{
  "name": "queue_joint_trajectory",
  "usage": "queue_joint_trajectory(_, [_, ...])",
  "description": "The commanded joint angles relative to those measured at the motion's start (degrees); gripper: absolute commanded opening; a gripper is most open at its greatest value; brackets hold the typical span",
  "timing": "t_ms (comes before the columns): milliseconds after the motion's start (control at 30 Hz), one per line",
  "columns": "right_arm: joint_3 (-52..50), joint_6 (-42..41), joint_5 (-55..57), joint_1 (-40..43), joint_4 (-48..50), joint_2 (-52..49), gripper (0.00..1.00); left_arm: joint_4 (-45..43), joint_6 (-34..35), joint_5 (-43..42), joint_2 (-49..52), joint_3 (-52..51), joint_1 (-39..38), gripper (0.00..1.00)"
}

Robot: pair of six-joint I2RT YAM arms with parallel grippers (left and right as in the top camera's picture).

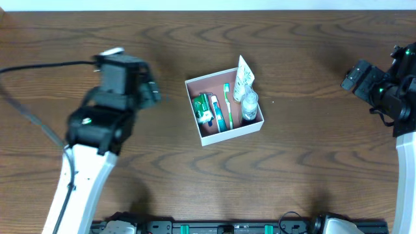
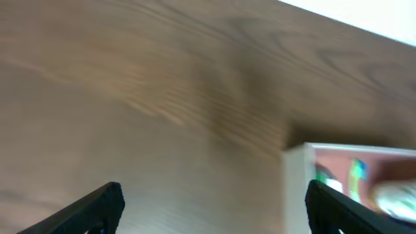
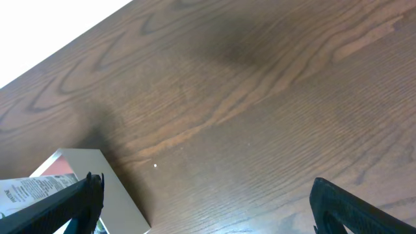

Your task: Pack container

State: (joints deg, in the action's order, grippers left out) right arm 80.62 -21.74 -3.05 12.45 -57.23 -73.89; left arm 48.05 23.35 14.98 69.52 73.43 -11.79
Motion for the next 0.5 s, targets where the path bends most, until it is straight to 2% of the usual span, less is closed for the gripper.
queue_joint_trajectory(0, [0.3,-0.5,-0.2,0.3,0.0,-0.3,0.99,1.2,-3.2,2.7,-1.2,0.7,5.3,0.94])
queue_joint_trajectory(133, [0.3,-0.5,-0.2,0.3,0.0,-0.3,0.99,2.4,-3.2,2.7,-1.0,0.7,10.0,1.00])
queue_joint_trajectory(467, [0.3,-0.5,-0.2,0.3,0.0,-0.3,0.99,2.5,-3.2,2.7,-1.0,0.7,12.4,0.98])
